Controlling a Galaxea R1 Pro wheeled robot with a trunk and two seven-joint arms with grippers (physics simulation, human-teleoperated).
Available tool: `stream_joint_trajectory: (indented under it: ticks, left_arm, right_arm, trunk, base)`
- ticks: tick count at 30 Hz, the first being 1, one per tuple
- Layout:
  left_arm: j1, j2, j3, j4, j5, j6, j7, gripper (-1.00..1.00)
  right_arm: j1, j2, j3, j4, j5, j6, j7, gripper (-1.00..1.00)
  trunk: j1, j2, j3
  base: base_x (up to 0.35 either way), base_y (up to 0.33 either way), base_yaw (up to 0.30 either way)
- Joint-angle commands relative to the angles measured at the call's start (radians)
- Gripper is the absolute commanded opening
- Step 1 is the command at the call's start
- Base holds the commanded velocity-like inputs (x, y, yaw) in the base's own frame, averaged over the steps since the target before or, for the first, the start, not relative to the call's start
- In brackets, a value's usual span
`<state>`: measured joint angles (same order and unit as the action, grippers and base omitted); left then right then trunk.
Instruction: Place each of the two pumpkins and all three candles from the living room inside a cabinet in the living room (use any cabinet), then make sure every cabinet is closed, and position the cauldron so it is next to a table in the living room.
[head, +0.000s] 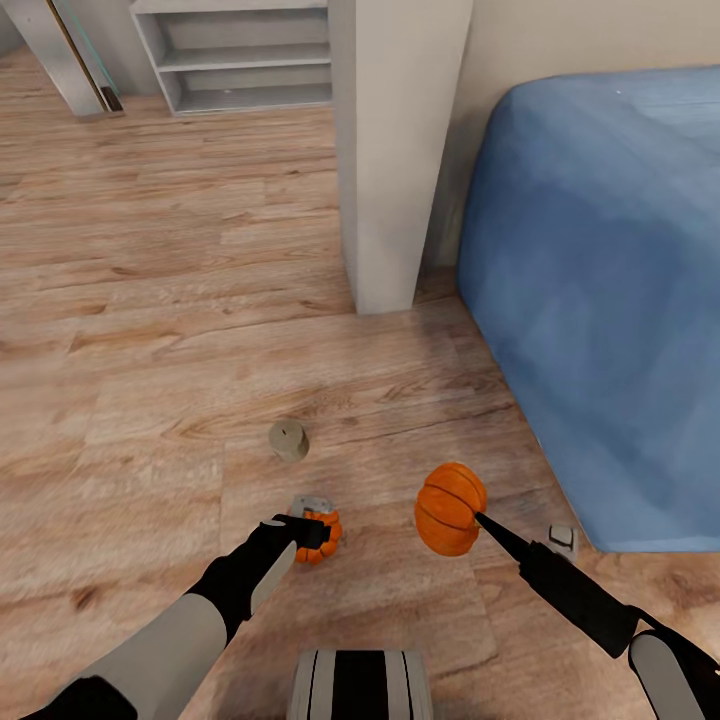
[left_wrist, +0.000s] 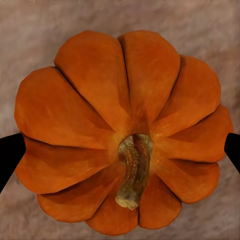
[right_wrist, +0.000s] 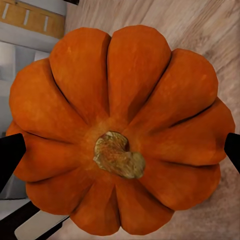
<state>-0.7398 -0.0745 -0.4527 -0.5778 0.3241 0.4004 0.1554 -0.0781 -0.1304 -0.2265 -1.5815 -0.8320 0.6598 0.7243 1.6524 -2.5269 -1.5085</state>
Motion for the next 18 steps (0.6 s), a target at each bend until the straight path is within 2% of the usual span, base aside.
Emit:
stream_joint_trajectory:
  ticks: [1,5,18]
  left_arm:
    - [-0.001,0.001,-0.006,-0.001,0.012,0.003,0.009,1.0]
    - [-0.001,0.001,-0.006,-0.002,0.012,0.003,0.01,1.0]
    - [-0.001,0.001,-0.006,-0.001,0.012,0.003,0.01,1.0]
  right_arm:
    - [0.0,0.0,-0.001,0.0,-0.006,0.007,0.001,-1.0]
    - [0.0,0.0,-0.001,0.0,-0.006,0.007,0.001,-1.0]
    - [0.0,0.0,-0.001,0.0,-0.007,0.007,0.001,-1.0]
  trunk:
    - [0.0,0.0,-0.001]
    - [0.001,-0.001,-0.008]
    - [0.001,-0.001,-0.008]
  base:
    - [0.0,0.0,0.0]
    - [0.0,0.0,0.0]
    - [0.0,0.0,0.0]
